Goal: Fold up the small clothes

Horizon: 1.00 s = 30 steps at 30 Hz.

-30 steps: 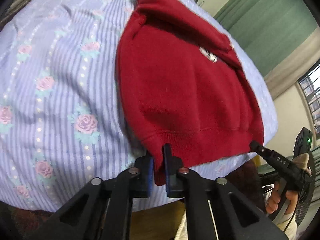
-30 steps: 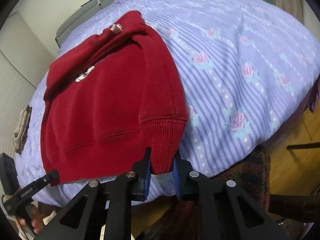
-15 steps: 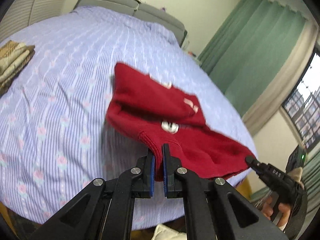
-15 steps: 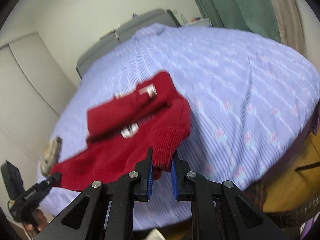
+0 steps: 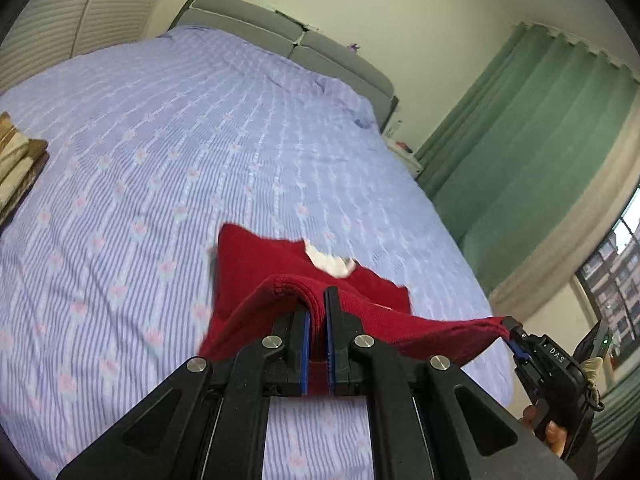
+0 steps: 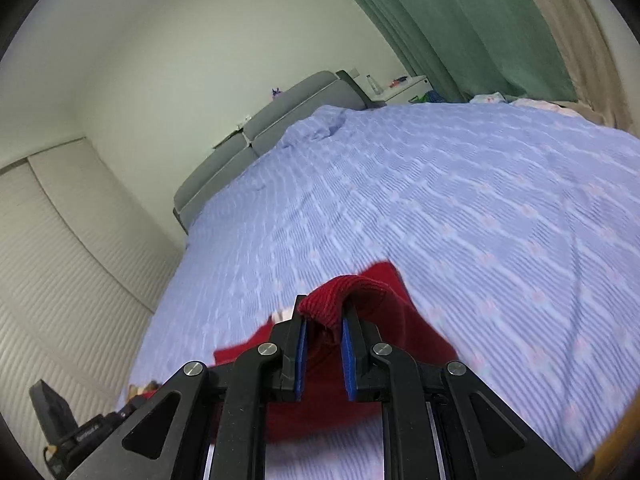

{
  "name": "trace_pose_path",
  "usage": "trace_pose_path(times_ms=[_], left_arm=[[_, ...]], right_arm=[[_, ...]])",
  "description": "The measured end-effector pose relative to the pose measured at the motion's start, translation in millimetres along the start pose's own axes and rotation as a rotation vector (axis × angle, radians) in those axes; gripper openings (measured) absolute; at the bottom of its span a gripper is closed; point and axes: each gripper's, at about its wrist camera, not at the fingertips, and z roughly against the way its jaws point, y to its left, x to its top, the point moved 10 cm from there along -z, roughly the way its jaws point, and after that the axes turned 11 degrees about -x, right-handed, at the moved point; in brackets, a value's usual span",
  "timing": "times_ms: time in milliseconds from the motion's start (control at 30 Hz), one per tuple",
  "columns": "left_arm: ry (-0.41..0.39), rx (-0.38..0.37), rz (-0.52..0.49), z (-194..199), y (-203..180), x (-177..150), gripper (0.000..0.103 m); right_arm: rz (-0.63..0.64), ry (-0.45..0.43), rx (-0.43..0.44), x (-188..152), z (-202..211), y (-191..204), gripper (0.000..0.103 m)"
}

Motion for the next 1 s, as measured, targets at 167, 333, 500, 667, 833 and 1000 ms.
trace_pose_path(times_ms=[167, 333, 500, 667, 833, 1000], left_arm=[[0.036, 0.069, 0.023, -42.7, 24.0, 20.2, 0.008], [0.088, 0.094, 0.103, -80.7, 56.1, 30.3, 0.008], [0.129, 0.13, 0.12, -105.4, 77.2, 32.0, 0.009], [0.168, 0.136, 0.126, -122.3, 90.2, 29.8, 0.01], [0.23, 0.104, 0.182, -127.2, 95.6, 27.5, 0.016], [0.103, 0.104, 0.168, -98.9, 92.6, 54.8, 0.072]], right_arm=[[0.02, 0.044, -0.046, 24.2, -61.4, 17.7, 0.015], [0.04, 0.113, -0.077, 26.4, -111.0, 21.9, 0.016], [0.101, 0.162, -0.136, 20.4, -152.8, 24.5, 0.015], [0.145, 0.2, -0.213, 11.5, -186.1, 21.7, 0.016], [0.152, 0.227, -0.22, 11.6, -190.2, 18.7, 0.036], [0.204, 0.137, -0.256, 28.4, -165.7, 19.5, 0.053]])
